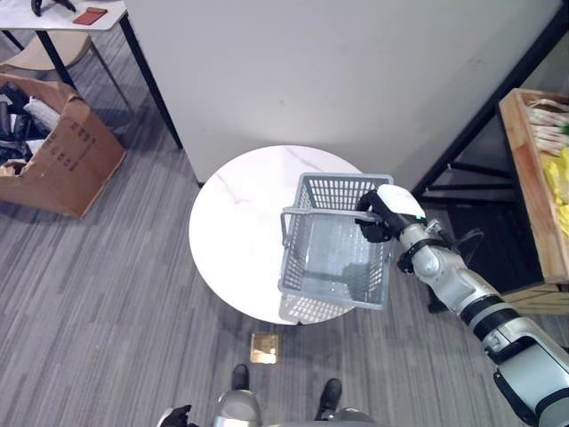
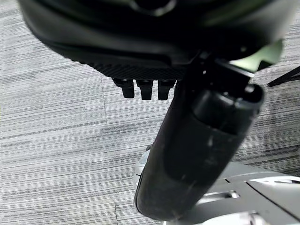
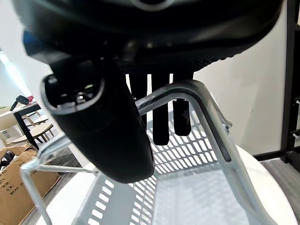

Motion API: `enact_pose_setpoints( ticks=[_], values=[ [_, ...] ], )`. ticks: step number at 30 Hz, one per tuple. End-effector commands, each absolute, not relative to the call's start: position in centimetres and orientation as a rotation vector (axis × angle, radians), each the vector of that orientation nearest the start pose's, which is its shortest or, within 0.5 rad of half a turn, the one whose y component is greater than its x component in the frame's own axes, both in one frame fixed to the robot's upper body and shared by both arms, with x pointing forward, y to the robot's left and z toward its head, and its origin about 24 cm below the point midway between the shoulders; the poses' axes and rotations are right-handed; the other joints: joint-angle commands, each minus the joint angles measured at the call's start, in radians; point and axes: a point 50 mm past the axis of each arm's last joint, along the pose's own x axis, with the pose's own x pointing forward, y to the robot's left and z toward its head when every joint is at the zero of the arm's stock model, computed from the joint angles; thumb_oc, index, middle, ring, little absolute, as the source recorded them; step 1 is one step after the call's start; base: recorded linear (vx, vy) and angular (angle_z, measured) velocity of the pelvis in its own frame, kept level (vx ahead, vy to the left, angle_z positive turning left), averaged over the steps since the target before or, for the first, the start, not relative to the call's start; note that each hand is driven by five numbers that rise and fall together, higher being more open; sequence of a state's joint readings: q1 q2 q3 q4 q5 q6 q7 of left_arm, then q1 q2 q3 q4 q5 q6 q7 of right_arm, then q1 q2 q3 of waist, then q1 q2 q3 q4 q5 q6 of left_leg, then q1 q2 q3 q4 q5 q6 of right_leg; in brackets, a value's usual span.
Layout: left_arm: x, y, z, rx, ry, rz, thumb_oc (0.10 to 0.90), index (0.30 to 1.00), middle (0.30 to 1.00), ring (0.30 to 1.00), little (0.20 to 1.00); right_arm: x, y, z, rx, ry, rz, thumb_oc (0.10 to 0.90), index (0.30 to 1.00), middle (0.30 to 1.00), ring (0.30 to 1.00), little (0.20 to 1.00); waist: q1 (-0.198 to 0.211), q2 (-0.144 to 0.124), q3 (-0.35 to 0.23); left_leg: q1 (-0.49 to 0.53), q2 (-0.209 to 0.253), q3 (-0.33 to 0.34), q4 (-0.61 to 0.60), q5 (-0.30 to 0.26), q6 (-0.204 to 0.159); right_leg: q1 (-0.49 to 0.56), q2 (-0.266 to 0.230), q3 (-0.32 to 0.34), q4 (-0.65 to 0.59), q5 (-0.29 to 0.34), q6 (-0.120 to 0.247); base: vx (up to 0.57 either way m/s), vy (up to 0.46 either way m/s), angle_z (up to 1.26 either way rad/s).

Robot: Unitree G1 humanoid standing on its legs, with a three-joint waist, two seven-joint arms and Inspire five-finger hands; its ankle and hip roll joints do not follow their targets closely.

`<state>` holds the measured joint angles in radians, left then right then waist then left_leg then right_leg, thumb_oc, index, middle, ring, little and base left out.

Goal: Get the vegetables into the basket

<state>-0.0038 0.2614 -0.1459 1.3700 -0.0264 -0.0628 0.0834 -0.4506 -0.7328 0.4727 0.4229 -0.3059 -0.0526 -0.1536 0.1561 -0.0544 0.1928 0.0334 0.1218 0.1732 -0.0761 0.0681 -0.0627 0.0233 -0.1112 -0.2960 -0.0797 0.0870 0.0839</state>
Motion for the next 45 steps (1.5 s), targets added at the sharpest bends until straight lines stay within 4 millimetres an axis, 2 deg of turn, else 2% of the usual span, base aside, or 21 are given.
enact_pose_setpoints(
  ticks=[1, 2, 6, 12, 18, 20, 23, 24, 25, 26, 27, 28, 29, 31, 32, 35, 39, 40, 45],
  values=[
    [5.7, 25.8, -16.3, 0.391, 1.358, 0.122, 0.9, 1.0, 1.0, 1.0, 1.0, 33.6, -22.4, 15.3, -1.068, -0.344, 0.062, 0.4, 0.3, 0.3, 0.3, 0.3, -0.002, -0.05, -0.03, 0.053, -0.002, 0.004, -0.011, -0.054, -0.017, -0.026, -0.065, 0.057, 0.017, 0.089, 0.052, 0.02, 0.036, -0.2],
    [5.3, 25.8, -16.3, 0.383, 1.367, 0.121, 0.9, 1.0, 1.0, 1.0, 1.0, 32.5, -22.3, 15.3, -1.043, -0.368, 0.099, 0.4, 0.3, 0.3, 0.3, 0.3, -0.01, -0.049, -0.034, 0.062, -0.005, 0.009, -0.011, -0.058, -0.016, -0.021, -0.067, 0.061, 0.019, 0.086, 0.053, 0.01, 0.032, -0.24],
    [4.8, 25.9, -16.4, 0.373, 1.379, 0.124, 0.9, 1.0, 1.0, 1.0, 1.0, 30.3, -22.1, 15.5, -1.003, -0.408, 0.159, 0.4, 0.3, 0.3, 0.3, 0.3, -0.019, -0.047, -0.041, 0.077, -0.007, 0.017, -0.011, -0.064, -0.014, -0.015, -0.069, 0.065, 0.023, 0.083, 0.056, 0.01, 0.019, -0.13],
    [4.4, 26.2, -16.3, 0.365, 1.383, 0.128, 0.9, 1.0, 1.0, 1.0, 1.0, 27.9, -21.9, 15.2, -0.972, -0.431, 0.218, 0.4, 0.3, 0.3, 0.3, 0.3, -0.033, -0.045, -0.043, 0.104, -0.016, 0.04, -0.007, -0.073, -0.009, -0.011, -0.073, 0.082, 0.035, 0.078, 0.059, 0.0, 0.035, -0.06],
    [4.5, 26.5, -16.2, 0.37, 1.368, 0.136, 0.9, 1.0, 1.0, 1.0, 1.0, 25.9, -22.1, 14.0, -0.929, -0.404, 0.245, 0.4, 0.3, 0.3, 0.3, 0.3, -0.057, -0.056, -0.029, 0.094, -0.036, 0.073, 0.044, -0.107, 0.011, -0.045, -0.091, 0.126, 0.075, 0.091, 0.073, -0.05, 0.091, -0.22],
    [4.6, 26.5, -16.2, 0.392, 1.357, 0.118, 0.9, 1.0, 1.0, 1.0, 1.0, 25.2, -22.6, 13.4, -0.945, -0.379, 0.239, 0.4, 0.3, 0.3, 0.3, 0.3, -0.079, -0.063, -0.02, 0.099, -0.054, 0.088, 0.042, -0.115, 0.023, -0.064, -0.106, 0.147, 0.088, 0.114, 0.088, -0.1, 0.162, -0.27],
    [5.4, 26.7, -16.0, 0.424, 1.328, 0.115, 0.9, 1.0, 1.0, 1.0, 1.0, 25.3, -22.7, 13.0, -0.967, -0.37, 0.21, 0.4, 0.3, 0.3, 0.3, 0.3, -0.107, -0.08, 0.004, 0.09, -0.09, 0.147, 0.025, -0.114, 0.044, -0.14, -0.131, 0.212, 0.074, 0.245, 0.134, -0.21, 0.154, -0.44],
    [5.8, 26.9, -15.9, 0.434, 1.317, 0.117, 0.9, 1.0, 1.0, 1.0, 1.0, 25.4, -22.5, 13.0, -0.966, -0.378, 0.208, 0.4, 0.3, 0.3, 0.3, 0.3, -0.104, -0.081, 0.008, 0.084, -0.089, 0.168, 0.027, -0.115, 0.048, -0.154, -0.13, 0.224, 0.071, 0.246, 0.136, -0.27, 0.061, -0.87],
    [6.1, 27.5, -15.7, 0.452, 1.306, 0.127, 0.9, 1.0, 1.0, 1.0, 1.0, 25.7, -22.3, 13.2, -0.967, -0.39, 0.206, 0.4, 0.3, 0.3, 0.3, 0.3, -0.101, -0.076, 0.016, 0.076, -0.073, 0.198, 0.039, -0.117, 0.051, -0.171, -0.128, 0.215, 0.101, 0.218, 0.127, -0.36, 0.037, -1.27],
    [6.9, 28.3, -15.2, 0.468, 1.285, 0.146, 0.9, 1.0, 1.0, 1.0, 1.0, 25.9, -22.2, 13.2, -0.985, -0.394, 0.207, 0.4, 0.3, 0.3, 0.3, 0.3, -0.087, -0.057, 0.014, 0.056, -0.045, 0.254, 0.049, -0.109, 0.053, -0.15, -0.155, 0.107, 0.185, 0.14, 0.106, -0.3, 0.027, -1.41],
    [6.9, 28.3, -15.2, 0.468, 1.285, 0.146, 0.9, 1.0, 1.0, 1.0, 1.0, 25.9, -22.2, 13.2, -0.986, -0.394, 0.207, 0.4, 0.3, 0.3, 0.3, 0.3, -0.089, -0.056, 0.014, 0.056, -0.044, 0.252, 0.051, -0.111, 0.052, -0.151, -0.155, 0.106, 0.191, 0.135, 0.105, -0.32, 0.044, -1.55],
    [7.1, 28.5, -15.1, 0.469, 1.274, 0.151, 0.9, 1.0, 1.0, 1.0, 1.0, 26.1, -22.1, 13.5, -1.001, -0.404, 0.216, 0.4, 0.3, 0.3, 0.3, 0.3, -0.081, -0.047, 0.008, 0.038, -0.032, 0.287, 0.06, -0.098, 0.057, -0.134, -0.175, 0.05, 0.267, 0.094, 0.096, -0.14, -0.039, -0.98],
    [6.9, 28.5, -15.1, 0.464, 1.273, 0.144, 0.9, 1.0, 1.0, 1.0, 1.0, 26.1, -21.8, 13.7, -0.999, -0.417, 0.22, 0.4, 0.3, 0.3, 0.3, 0.3, -0.071, -0.043, -0.012, 0.042, -0.023, 0.308, 0.044, -0.099, 0.043, -0.096, -0.173, 0.038, 0.25, 0.057, 0.109, -0.14, -0.036, -0.55],
    [6.9, 28.5, -15.1, 0.464, 1.273, 0.144, 0.9, 1.0, 1.0, 1.0, 1.0, 26.1, -21.8, 13.7, -0.999, -0.416, 0.22, 0.4, 0.3, 0.3, 0.3, 0.3, -0.069, -0.042, -0.012, 0.044, -0.022, 0.31, 0.043, -0.098, 0.042, -0.094, -0.171, 0.038, 0.246, 0.059, 0.108, -0.01, -0.099, -0.62],
    [6.7, 28.2, -15.3, 0.447, 1.277, 0.139, 0.9, 1.0, 1.0, 1.0, 1.0, 25.9, -21.5, 13.8, -0.996, -0.432, 0.231, 0.4, 0.3, 0.3, 0.3, 0.3, -0.064, -0.046, -0.026, 0.043, -0.008, 0.349, 0.041, -0.081, 0.024, -0.067, -0.149, 0.014, 0.168, 0.05, 0.106, -0.02, -0.279, -0.94],
    [6.8, 27.5, -15.5, 0.44, 1.28, 0.115, 0.9, 1.0, 1.0, 1.0, 1.0, 25.1, -21.8, 13.7, -1.009, -0.423, 0.246, 0.4, 0.3, 0.3, 0.3, 0.3, -0.083, -0.038, -0.03, 0.053, 0.017, 0.365, 0.032, -0.048, -0.005, -0.046, -0.114, 0.005, 0.109, 0.039, 0.093, 0.0, -0.257, -0.48],
    [7.1, 26.6, -15.8, 0.435, 1.272, 0.082, 0.9, 1.0, 1.0, 1.0, 1.0, 24.3, -22.3, 13.8, -1.009, -0.413, 0.25, 0.4, 0.3, 0.3, 0.3, 0.3, -0.111, -0.017, -0.029, 0.062, 0.039, 0.371, 0.009, -0.008, -0.029, -0.036, -0.085, 0.008, 0.09, 0.03, 0.081, -0.01, -0.165, -0.13],
    [7.3, 26.1, -15.9, 0.436, 1.268, 0.065, 0.9, 1.0, 1.0, 1.0, 1.0, 24.1, -22.7, 13.5, -1.011, -0.392, 0.246, 0.4, 0.3, 0.3, 0.3, 0.3, -0.126, -0.001, -0.027, 0.063, 0.058, 0.372, 0.002, 0.013, -0.044, -0.031, -0.069, 0.007, 0.084, 0.018, 0.073, -0.01, -0.128, -0.12],
    [7.7, 25.5, -16.0, 0.437, 1.26, 0.05, 0.9, 1.0, 1.0, 1.0, 1.0, 23.5, -23.5, 13.7, -1.04, -0.382, 0.225, 0.4, 0.3, 0.3, 0.3, 0.3, -0.146, 0.025, -0.023, 0.063, 0.099, 0.369, 0.01, 0.045, -0.073, -0.031, -0.035, 0.015, 0.104, -0.018, 0.049, 0.0, -0.202, -0.04]
  ],
)
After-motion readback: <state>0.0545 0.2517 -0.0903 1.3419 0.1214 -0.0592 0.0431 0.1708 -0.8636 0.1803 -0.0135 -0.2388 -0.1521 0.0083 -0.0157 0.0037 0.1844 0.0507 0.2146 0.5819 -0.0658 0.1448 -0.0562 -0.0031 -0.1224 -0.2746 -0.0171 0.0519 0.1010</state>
